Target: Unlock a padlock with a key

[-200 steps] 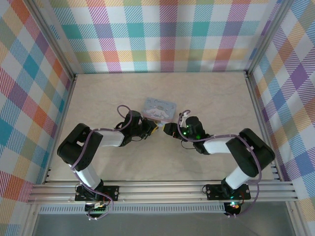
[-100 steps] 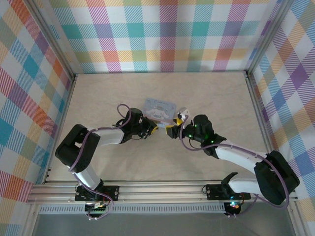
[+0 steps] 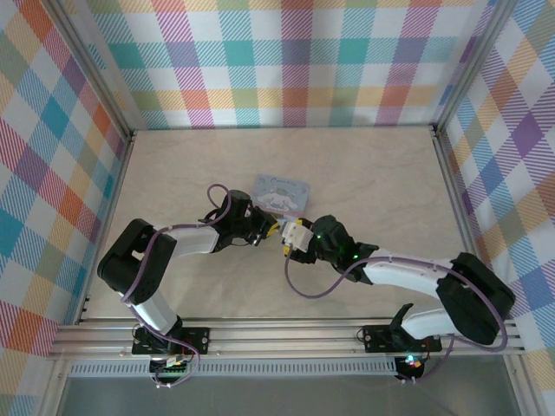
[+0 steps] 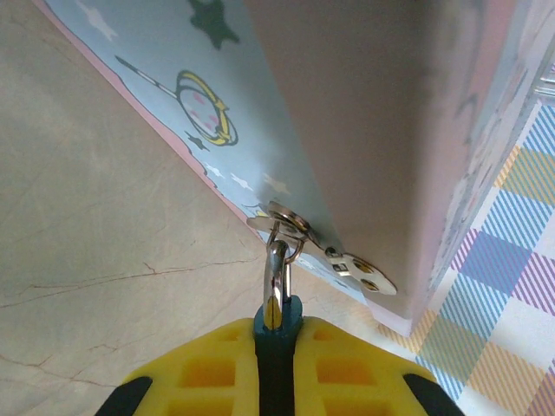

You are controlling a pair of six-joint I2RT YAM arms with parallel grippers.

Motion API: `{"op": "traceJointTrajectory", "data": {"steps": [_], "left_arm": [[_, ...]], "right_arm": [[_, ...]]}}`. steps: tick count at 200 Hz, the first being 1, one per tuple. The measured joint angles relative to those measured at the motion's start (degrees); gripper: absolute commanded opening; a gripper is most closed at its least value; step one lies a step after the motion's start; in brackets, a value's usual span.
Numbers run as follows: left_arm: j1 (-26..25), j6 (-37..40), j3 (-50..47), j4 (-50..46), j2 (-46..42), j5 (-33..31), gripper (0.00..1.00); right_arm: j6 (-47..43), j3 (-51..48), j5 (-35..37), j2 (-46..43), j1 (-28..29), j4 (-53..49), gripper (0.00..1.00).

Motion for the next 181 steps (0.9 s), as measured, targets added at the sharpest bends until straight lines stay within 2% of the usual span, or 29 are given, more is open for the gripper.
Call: {"op": "traceJointTrajectory", "data": {"steps": [57,181], "left_arm": [[0.0,-0.17,0.42,-0.81,0.0,0.04,0.0],[0.0,-0.15,0.48,-0.85,0.0,0.48,0.0]], "right_arm": [[-3.19,2.36,4.63,8.9,2.23,3.23,0.58],[-2.78,4.33,7.65,15.98,2.23,12.52,0.33]]}}
